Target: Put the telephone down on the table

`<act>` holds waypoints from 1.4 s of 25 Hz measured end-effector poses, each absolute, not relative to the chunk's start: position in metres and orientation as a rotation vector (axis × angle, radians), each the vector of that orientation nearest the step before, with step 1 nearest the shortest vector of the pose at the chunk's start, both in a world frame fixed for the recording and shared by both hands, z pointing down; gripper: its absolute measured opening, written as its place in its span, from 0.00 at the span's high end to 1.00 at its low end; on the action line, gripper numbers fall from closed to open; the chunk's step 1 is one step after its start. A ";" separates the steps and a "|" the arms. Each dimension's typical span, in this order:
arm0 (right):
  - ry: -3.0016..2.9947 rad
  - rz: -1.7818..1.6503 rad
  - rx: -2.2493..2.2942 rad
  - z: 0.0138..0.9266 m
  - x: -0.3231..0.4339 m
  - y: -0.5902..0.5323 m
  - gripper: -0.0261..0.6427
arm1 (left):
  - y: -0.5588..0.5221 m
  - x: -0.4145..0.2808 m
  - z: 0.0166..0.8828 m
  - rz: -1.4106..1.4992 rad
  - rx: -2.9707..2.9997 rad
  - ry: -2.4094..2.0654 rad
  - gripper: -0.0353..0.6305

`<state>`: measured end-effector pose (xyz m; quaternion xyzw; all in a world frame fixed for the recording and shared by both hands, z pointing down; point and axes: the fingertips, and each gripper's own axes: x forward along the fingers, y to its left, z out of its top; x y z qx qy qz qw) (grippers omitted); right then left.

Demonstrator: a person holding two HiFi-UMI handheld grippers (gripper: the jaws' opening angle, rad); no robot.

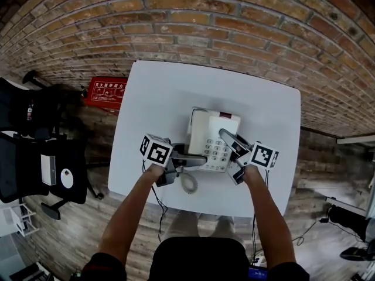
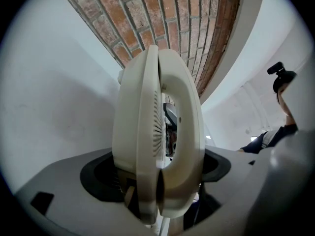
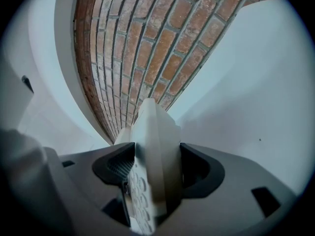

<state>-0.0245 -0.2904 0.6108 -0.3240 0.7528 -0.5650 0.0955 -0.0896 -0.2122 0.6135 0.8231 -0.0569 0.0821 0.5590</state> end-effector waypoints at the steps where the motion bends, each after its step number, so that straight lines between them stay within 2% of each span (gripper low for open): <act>1: 2.240 -1.672 -0.968 0.612 -0.023 -0.291 0.56 | -0.212 -0.089 0.614 0.194 1.940 -0.133 0.32; 21: 2.192 -1.706 -0.960 0.627 -0.030 -0.300 0.55 | -0.224 -0.095 0.625 0.174 1.895 -0.136 0.33; 35: 2.240 -1.758 -1.087 0.640 -0.030 -0.304 0.50 | -0.229 -0.093 0.630 0.174 1.846 -0.169 0.33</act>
